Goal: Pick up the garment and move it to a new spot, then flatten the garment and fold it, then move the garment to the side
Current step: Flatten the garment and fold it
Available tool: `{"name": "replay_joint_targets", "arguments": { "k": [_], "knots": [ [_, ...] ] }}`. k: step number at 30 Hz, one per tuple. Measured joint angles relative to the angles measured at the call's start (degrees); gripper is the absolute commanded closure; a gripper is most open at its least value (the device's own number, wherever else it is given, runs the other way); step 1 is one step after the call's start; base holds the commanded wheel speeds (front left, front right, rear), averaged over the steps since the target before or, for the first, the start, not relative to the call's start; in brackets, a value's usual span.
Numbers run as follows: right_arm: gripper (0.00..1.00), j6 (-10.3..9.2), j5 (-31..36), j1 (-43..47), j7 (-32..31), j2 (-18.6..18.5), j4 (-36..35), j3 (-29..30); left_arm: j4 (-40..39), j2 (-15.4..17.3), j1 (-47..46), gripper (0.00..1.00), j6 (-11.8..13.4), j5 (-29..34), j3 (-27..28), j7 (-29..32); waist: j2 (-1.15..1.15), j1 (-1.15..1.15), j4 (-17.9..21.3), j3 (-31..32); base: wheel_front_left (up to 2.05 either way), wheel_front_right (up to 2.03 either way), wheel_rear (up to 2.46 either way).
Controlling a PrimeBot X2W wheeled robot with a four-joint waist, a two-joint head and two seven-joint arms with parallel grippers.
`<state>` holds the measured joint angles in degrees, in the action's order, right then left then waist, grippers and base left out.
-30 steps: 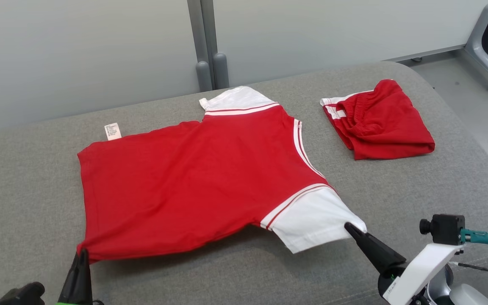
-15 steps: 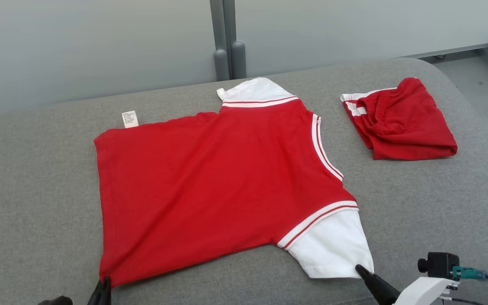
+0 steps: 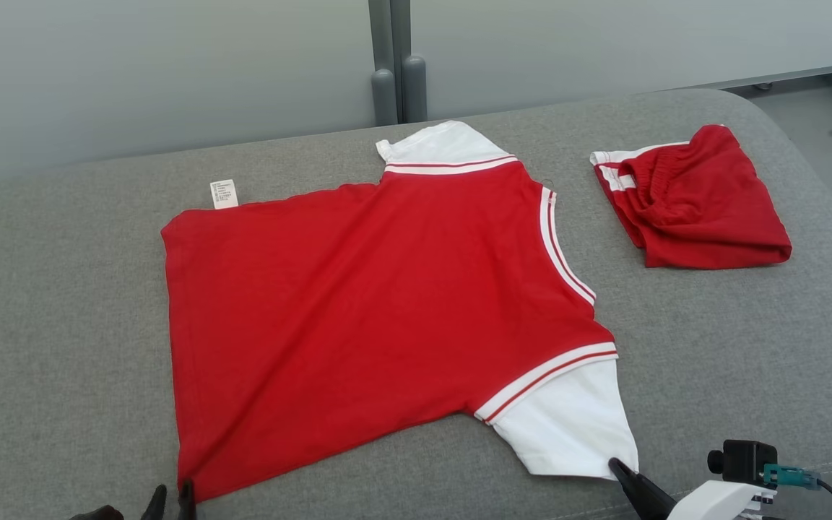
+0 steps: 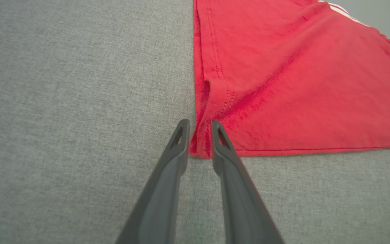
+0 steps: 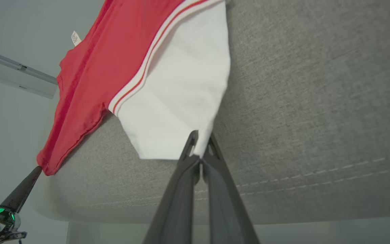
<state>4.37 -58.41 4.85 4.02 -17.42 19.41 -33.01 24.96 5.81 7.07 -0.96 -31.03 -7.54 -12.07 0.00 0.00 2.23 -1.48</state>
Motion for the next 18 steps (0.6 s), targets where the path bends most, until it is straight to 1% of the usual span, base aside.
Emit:
{"name": "replay_joint_targets", "arguments": {
  "k": [1,2,3,4,5,6,7,13,18],
  "knots": [
    [0.53,0.00,0.0,0.0,0.0,0.0,0.0,0.0,0.0,0.0,0.0,0.00,0.0,0.0,0.0,0.0,0.00,0.00,0.0,0.0,0.00,0.00,0.00],
    [0.48,0.00,0.0,-0.1,0.2,0.2,0.3,0.0,0.3,-0.1,-0.1,0.00,0.0,0.0,0.1,0.0,0.00,0.00,0.1,0.0,0.00,0.00,0.00],
    [0.31,0.00,0.1,-0.1,0.4,0.3,0.6,0.0,0.5,-0.1,-0.2,0.00,0.2,-0.1,0.2,0.0,0.00,0.00,0.1,-0.1,0.00,0.00,0.00],
    [0.21,0.00,0.2,-0.1,0.9,0.6,1.2,0.0,0.7,-0.1,-0.2,0.00,0.7,-0.1,0.5,0.0,0.00,0.00,0.3,-0.2,0.00,0.00,0.00],
    [0.08,0.01,0.4,-0.1,1.0,0.7,1.4,0.0,0.7,-0.2,-0.2,0.00,0.9,-0.4,0.8,0.0,0.00,0.00,0.4,-0.2,0.00,0.00,0.00],
    [0.02,0.03,0.5,-0.3,1.0,0.8,1.5,-0.2,0.7,-0.3,-0.2,0.00,1.1,-0.6,1.3,0.0,0.00,0.00,0.5,-0.3,0.00,0.00,0.00],
    [0.00,0.05,0.6,-0.4,1.1,0.8,1.7,-0.2,0.7,-0.3,-0.2,0.00,1.1,-0.6,1.6,0.0,0.00,0.00,0.7,-0.4,0.00,0.00,0.00],
    [0.00,0.07,1.0,-0.7,2.6,0.0,3.1,0.6,0.4,-0.2,-0.2,0.00,1.2,-0.6,2.2,-0.4,0.00,0.00,1.3,-0.8,0.00,0.00,0.00],
    [0.00,0.07,1.6,-0.7,3.6,-0.9,3.3,1.1,-2.0,-0.3,-1.2,0.00,1.2,-0.6,2.4,-1.0,0.00,0.00,1.5,-0.8,0.00,0.00,0.00]
  ]
}}
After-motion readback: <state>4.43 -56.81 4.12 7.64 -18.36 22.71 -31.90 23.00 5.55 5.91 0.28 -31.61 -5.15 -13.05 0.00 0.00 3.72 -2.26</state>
